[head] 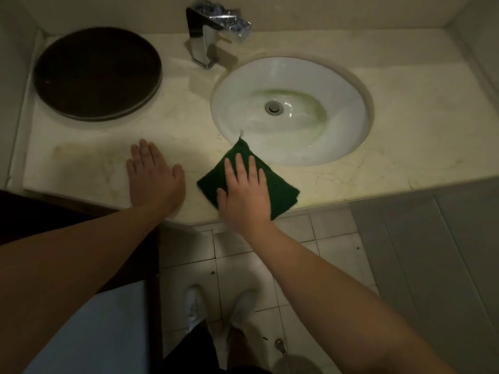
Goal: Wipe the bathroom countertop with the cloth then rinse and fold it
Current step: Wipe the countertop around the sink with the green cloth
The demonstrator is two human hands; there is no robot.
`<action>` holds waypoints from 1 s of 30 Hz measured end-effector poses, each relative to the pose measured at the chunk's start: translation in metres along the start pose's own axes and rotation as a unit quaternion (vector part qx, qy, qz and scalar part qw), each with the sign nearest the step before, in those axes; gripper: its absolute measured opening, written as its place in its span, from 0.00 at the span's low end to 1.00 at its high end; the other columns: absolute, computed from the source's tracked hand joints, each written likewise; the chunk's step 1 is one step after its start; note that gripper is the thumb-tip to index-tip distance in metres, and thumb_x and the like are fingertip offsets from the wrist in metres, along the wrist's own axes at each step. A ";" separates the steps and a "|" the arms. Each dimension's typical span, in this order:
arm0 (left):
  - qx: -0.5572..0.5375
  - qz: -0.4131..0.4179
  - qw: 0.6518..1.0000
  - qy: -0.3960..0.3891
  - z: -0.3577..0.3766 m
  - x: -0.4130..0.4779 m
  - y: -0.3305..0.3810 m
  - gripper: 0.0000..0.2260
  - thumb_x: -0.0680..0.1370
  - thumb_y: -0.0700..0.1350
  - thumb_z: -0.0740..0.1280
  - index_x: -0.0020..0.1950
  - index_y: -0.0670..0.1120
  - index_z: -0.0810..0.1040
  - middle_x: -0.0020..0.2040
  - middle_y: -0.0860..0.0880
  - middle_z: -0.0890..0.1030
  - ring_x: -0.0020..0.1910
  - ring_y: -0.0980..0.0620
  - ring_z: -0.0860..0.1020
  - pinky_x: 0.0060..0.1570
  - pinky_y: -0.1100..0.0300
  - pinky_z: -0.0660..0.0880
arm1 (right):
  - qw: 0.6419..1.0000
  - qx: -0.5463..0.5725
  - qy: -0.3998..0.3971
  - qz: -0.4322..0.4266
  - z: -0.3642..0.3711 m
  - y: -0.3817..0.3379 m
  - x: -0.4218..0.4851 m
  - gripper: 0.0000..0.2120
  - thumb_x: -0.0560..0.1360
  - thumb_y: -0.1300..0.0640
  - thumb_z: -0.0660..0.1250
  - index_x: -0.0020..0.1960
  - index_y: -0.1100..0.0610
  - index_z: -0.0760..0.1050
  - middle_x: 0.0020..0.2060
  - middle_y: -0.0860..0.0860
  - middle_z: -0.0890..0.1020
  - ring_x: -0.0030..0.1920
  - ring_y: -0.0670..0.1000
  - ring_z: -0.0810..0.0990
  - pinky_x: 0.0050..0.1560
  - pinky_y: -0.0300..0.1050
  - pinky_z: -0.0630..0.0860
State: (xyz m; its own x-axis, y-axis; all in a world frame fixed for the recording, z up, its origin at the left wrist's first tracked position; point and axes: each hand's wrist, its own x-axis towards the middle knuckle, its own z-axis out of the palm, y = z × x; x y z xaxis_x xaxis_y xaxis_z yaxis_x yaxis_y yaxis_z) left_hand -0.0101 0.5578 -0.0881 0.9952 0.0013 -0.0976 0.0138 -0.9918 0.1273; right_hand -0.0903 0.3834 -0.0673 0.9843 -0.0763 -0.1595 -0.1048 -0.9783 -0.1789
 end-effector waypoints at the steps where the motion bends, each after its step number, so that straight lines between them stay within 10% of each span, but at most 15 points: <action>1: -0.002 0.000 1.000 0.001 0.000 0.000 0.001 0.34 0.79 0.56 0.46 0.78 0.37 0.45 0.80 0.38 0.48 0.78 0.40 0.46 0.76 0.45 0.45 | 1.000 -0.016 -0.001 -0.010 -0.002 0.018 0.000 0.32 0.80 0.42 0.48 0.80 0.52 0.46 0.80 0.54 0.49 0.79 0.58 0.45 0.77 0.59 0.47; 11: -0.008 -0.002 1.000 0.003 -0.002 -0.002 0.003 0.34 0.79 0.55 0.48 0.78 0.36 0.46 0.80 0.38 0.48 0.78 0.40 0.46 0.76 0.45 0.45 | 0.900 0.017 0.087 0.428 -0.024 0.166 0.013 0.35 0.78 0.44 0.46 0.79 0.62 0.47 0.78 0.63 0.52 0.77 0.64 0.50 0.76 0.60 0.48; 17: -0.013 -0.001 1.000 0.008 -0.002 0.000 0.002 0.33 0.79 0.54 0.50 0.78 0.36 0.47 0.79 0.37 0.49 0.78 0.39 0.47 0.76 0.44 0.46 | 0.986 -0.011 0.055 0.155 0.008 -0.010 -0.009 0.35 0.78 0.43 0.50 0.79 0.60 0.49 0.78 0.62 0.53 0.77 0.65 0.50 0.75 0.62 0.51; 21: -0.013 0.005 1.000 0.005 -0.003 -0.001 0.002 0.33 0.80 0.54 0.49 0.78 0.35 0.47 0.79 0.37 0.49 0.78 0.39 0.48 0.76 0.44 0.46 | 0.999 0.001 0.012 0.048 0.010 -0.006 -0.012 0.33 0.79 0.43 0.48 0.80 0.56 0.46 0.79 0.58 0.49 0.79 0.61 0.45 0.77 0.59 0.47; 30: -0.002 -0.010 1.000 -0.024 -0.010 -0.003 0.007 0.33 0.79 0.54 0.48 0.78 0.36 0.45 0.80 0.38 0.47 0.78 0.40 0.46 0.76 0.45 0.47 | 0.957 0.013 0.067 0.281 -0.001 0.045 0.014 0.34 0.78 0.43 0.46 0.79 0.59 0.47 0.79 0.61 0.51 0.78 0.62 0.48 0.76 0.61 0.48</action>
State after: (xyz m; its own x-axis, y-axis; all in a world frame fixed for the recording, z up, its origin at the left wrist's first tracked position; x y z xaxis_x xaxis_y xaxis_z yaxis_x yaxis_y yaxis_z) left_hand -0.0125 0.5525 -0.0768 0.9889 0.0154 -0.1477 0.0347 -0.9911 0.1287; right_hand -0.0814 0.3379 -0.0769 0.7807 -0.6149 -0.1114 -0.6249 -0.7707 -0.1250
